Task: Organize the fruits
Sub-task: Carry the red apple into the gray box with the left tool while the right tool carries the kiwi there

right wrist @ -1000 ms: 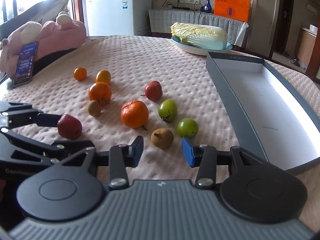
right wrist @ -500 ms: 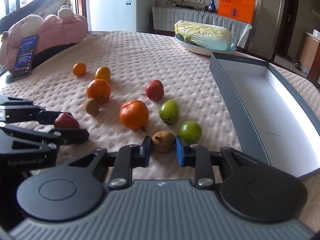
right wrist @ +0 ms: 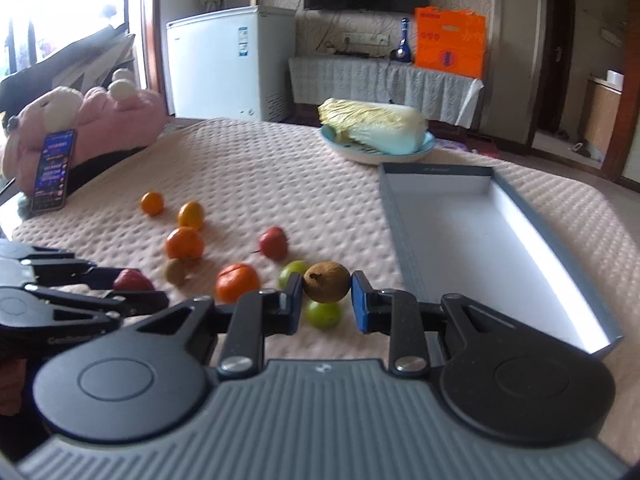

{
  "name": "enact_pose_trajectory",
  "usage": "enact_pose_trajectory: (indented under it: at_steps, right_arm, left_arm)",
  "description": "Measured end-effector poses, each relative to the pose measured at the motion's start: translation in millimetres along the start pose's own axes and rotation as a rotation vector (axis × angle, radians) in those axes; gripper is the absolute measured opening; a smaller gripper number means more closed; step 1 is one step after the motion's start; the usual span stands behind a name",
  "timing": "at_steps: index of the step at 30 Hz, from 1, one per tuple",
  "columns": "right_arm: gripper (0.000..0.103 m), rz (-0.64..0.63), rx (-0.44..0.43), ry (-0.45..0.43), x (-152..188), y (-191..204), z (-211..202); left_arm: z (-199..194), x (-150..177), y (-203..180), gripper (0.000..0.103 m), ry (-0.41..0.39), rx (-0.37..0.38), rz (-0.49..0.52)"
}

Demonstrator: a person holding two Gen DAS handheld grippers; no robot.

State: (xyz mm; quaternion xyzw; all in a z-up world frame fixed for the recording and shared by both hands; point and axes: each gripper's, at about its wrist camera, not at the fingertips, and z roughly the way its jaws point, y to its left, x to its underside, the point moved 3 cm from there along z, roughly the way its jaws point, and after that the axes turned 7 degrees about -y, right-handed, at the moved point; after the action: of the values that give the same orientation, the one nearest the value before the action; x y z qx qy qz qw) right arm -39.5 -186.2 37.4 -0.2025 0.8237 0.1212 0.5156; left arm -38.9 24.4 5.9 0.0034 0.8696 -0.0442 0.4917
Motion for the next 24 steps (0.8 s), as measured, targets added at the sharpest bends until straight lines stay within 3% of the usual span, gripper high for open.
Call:
enact_pose_trajectory:
  at_steps: [7,12,17,20,24]
  right_arm:
    - [0.029,0.079,0.143,-0.001,1.3,-57.8,0.2]
    - [0.029,0.176,0.239,0.07,14.8,-99.8,14.3]
    - [0.029,0.205,0.197,0.188,31.8,-95.5,33.1]
    - [0.029,0.187,0.149,0.203,31.4,-75.5,34.5]
    - [0.029,0.267,0.111,0.205,31.0,-72.0,34.2]
  left_arm:
    - [0.3,-3.7,-17.4,0.039,-0.008,0.031,0.001]
    - [0.8,-5.8,-23.4,0.039,-0.014,0.047,-0.004]
    - [-0.6,-9.5,-25.6,0.039,-0.026,0.06,-0.018]
    - [-2.4,-11.5,-27.2,0.039,-0.032,0.077,-0.02]
    - [-5.2,-13.0,-27.3,0.039,-0.039,0.085,-0.018]
